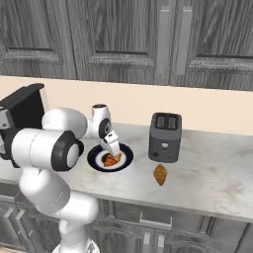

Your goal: Place the pastries on the plates.

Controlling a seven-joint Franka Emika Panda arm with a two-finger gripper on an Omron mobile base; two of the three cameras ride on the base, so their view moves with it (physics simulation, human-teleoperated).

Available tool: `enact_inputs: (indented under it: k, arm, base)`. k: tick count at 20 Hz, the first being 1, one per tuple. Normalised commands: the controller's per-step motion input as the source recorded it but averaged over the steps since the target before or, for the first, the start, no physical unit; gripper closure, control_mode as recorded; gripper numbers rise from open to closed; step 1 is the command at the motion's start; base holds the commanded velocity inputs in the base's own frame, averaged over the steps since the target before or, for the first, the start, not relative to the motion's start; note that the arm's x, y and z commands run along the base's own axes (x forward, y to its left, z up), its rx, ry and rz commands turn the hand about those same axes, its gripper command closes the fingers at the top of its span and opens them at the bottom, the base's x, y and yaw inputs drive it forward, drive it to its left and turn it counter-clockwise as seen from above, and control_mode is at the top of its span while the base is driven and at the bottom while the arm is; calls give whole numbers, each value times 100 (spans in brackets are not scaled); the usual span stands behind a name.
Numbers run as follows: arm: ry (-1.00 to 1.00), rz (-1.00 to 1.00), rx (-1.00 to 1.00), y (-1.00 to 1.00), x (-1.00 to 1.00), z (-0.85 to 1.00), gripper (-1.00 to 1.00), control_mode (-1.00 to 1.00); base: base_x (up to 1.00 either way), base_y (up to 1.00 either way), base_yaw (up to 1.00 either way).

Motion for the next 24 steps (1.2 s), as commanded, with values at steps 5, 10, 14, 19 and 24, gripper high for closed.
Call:
enact_inputs:
  k: [5,10,14,19,24]
  arm:
    - [0,0,0,-9,-57,18,-100,-100]
    - [0,1,0,-23,-36,20,-100,-100]
    - [1,14,-3,-36,-28,11,-100,-100]
    - [7,12,-1,-44,-23,19,-100,-100]
    - [4,9,0,-43,-11,13,-100,-100]
  base:
    - [0,0,0]
    - [0,0,0]
    - [0,0,0]
    - [0,0,0]
    - [0,0,0]
